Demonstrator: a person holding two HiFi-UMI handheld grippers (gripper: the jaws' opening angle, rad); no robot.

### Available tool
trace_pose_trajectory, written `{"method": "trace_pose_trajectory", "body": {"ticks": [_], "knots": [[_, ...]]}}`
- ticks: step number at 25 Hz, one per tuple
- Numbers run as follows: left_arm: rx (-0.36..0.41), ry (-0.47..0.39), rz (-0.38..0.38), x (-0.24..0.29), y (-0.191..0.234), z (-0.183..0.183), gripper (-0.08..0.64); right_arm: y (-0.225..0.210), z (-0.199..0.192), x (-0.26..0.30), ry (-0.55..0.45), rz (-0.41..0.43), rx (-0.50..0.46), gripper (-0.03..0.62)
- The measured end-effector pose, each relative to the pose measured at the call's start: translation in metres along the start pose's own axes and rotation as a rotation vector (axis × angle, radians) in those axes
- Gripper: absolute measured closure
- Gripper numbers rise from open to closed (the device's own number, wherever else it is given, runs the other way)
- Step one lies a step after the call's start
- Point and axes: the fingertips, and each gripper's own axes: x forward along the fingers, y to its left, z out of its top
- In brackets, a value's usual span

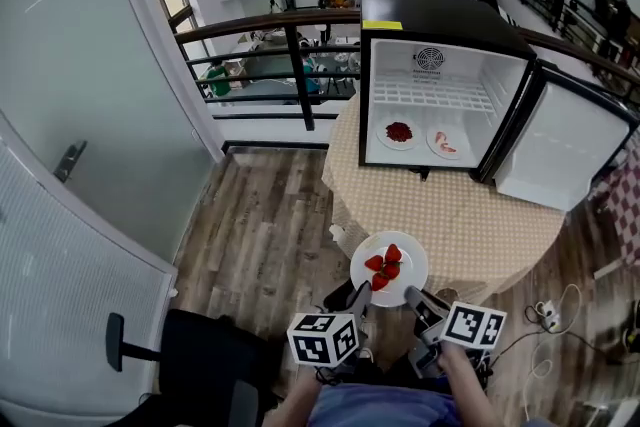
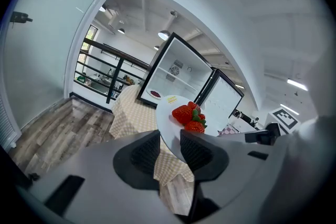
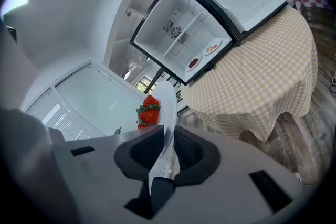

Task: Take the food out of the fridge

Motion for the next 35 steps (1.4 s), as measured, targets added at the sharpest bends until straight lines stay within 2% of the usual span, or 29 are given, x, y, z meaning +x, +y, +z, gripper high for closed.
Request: {"method": "trace_pose_trajectory", "body": {"ticks": [6, 12, 19, 32, 35], "knots": [[-0.012, 0.003, 0.004, 0.0, -0.004, -0.004, 0.43, -0.008, 0.001, -0.006, 0.018, -0.021, -0.011, 0.528], [-0.033, 0.01, 0.024, -0.001, -0.017, -0.015, 0.43, -0.015, -0.003, -0.019, 0.037, -0.002, 0.01, 0.528], [-0.03, 0.027, 0.029, -0.006, -0.057, -0.041, 0.43, -0.033, -0.009, -0.063, 0.033, -0.001, 0.041, 0.528], [0.011, 0.055, -0.008, -0.023, -0.15, -0.107, 0.43, -0.077, -0.031, -0.173, -0.026, -0.024, 0.061, 0.528], [0.029, 0.055, -0.012, -0.031, -0.167, -0.118, 0.43, -0.079, -0.039, -0.193, -0.041, 0.004, 0.085, 0.528]]}}
